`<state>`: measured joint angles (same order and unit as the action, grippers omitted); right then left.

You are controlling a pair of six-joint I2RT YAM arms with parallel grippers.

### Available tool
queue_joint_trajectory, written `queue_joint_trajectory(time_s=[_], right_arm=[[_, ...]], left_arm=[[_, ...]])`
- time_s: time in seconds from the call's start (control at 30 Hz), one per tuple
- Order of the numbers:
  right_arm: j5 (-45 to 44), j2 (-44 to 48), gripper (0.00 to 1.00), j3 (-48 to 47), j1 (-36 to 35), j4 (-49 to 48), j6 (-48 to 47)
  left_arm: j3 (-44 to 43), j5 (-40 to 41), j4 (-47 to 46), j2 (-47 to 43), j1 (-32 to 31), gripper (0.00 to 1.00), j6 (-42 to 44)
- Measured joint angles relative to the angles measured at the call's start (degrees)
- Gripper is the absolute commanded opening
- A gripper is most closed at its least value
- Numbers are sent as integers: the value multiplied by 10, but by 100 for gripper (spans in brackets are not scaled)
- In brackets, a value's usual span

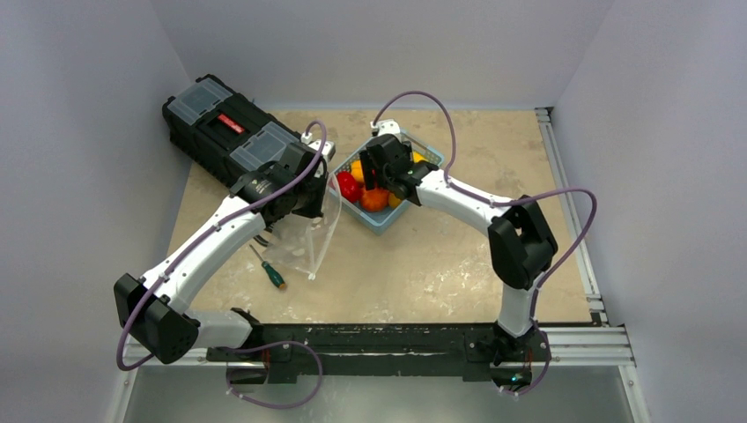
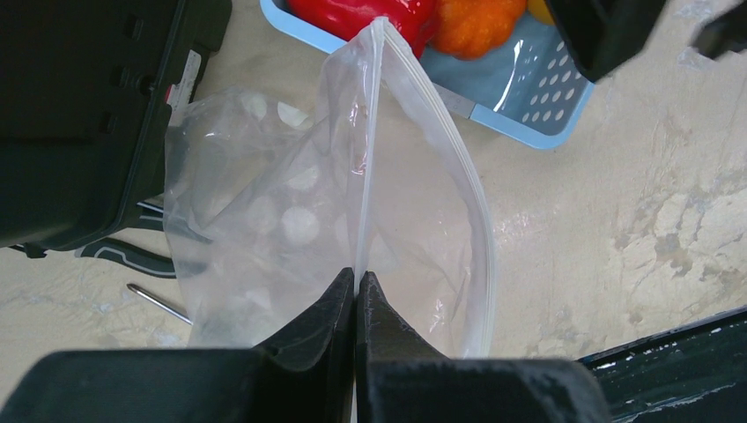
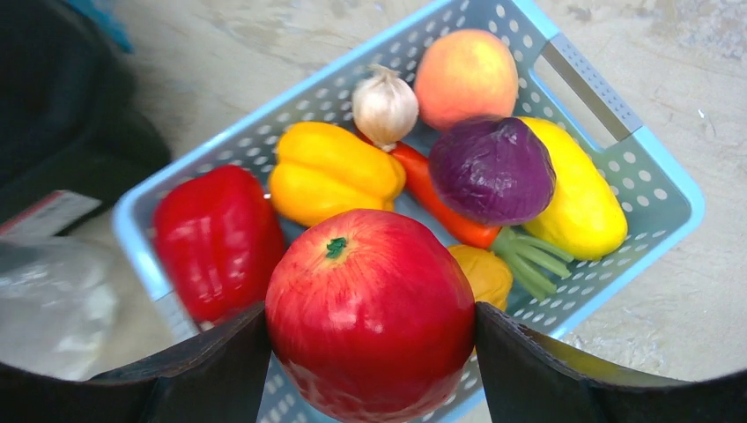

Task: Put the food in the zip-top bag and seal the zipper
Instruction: Pick up the fake fruit from the bin, then place the fake fruit in the zipper food storage bag.

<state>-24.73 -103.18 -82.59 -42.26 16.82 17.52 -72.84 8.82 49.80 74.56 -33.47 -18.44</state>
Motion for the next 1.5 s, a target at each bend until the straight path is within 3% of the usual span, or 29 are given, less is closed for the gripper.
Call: queue_joint_trajectory(time_s=[0.07,0.33,0.6,0.8,1.07,1.3,1.5], right_arm=[[6,27,0,12,-6,0,5],[115,183,0,123,-4,-42,44],[338,293,0,276,-5,-219,100],[434,303,0,332,-22,-370,160],[456,243,0,336,-69,-482,206],[399,226,0,316,-89,-445,214],[330,194,0,313,-93,-378,210]], left_arm=[[3,-4,-2,0,0,0,0],[6,-7,-6,0,0,0,2],[15,-30,-14,-6,1,0,14],[17,-50,-22,-24,1,0,22],[35,-47,-17,-57,10,0,46],[43,-24,-14,-57,19,0,56],[43,-53,-35,-77,8,0,49]])
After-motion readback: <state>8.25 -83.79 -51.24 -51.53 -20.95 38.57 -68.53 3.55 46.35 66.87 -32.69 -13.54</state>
